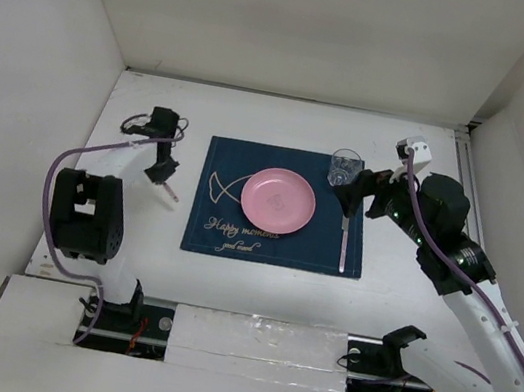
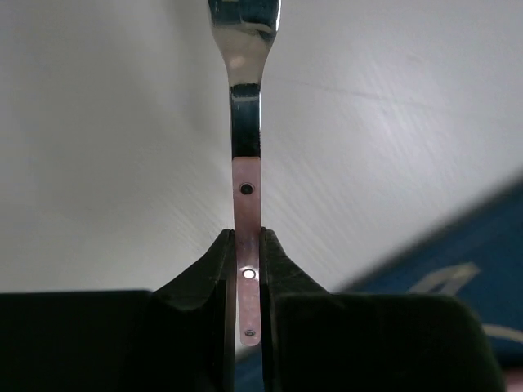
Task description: Set the dinner table for one person
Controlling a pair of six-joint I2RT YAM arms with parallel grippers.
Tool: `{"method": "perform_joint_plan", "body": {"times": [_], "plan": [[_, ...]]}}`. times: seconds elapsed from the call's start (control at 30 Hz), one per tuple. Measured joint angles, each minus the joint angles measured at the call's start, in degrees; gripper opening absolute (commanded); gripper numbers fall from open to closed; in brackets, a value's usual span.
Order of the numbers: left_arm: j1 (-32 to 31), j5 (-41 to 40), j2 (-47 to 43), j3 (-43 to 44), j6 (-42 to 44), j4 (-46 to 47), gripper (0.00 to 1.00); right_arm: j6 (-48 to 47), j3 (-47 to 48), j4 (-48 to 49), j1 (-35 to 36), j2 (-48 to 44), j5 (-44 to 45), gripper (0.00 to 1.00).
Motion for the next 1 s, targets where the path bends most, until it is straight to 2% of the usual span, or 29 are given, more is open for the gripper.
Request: {"method": "perform_joint_plan", "body": {"times": [0.13,0.3,0.63,1.0], "plan": [[-9.11,4.94,-4.31,6.29,7.82,0.68,0.0,0.04,-0.9,0.59,0.0,-0.07,0.02,1.0],[-14.29,11.63,-4.66,8.7,16.39,1.46,0.0,0.15,-1.01,0.74,0.0,-0.04,0.22,1.0],[-15.41,18.45,-4.76,0.24,25.79,-0.9,0.0,0.13,-1.01,0.74,0.55,0.31,0.68,1.0],[-16.0,23.21,-4.79,-2.36,28.44,0.5,0.0,-0.04,-1.27,0.92,0.7,2.23,0.9,1.0]]}}
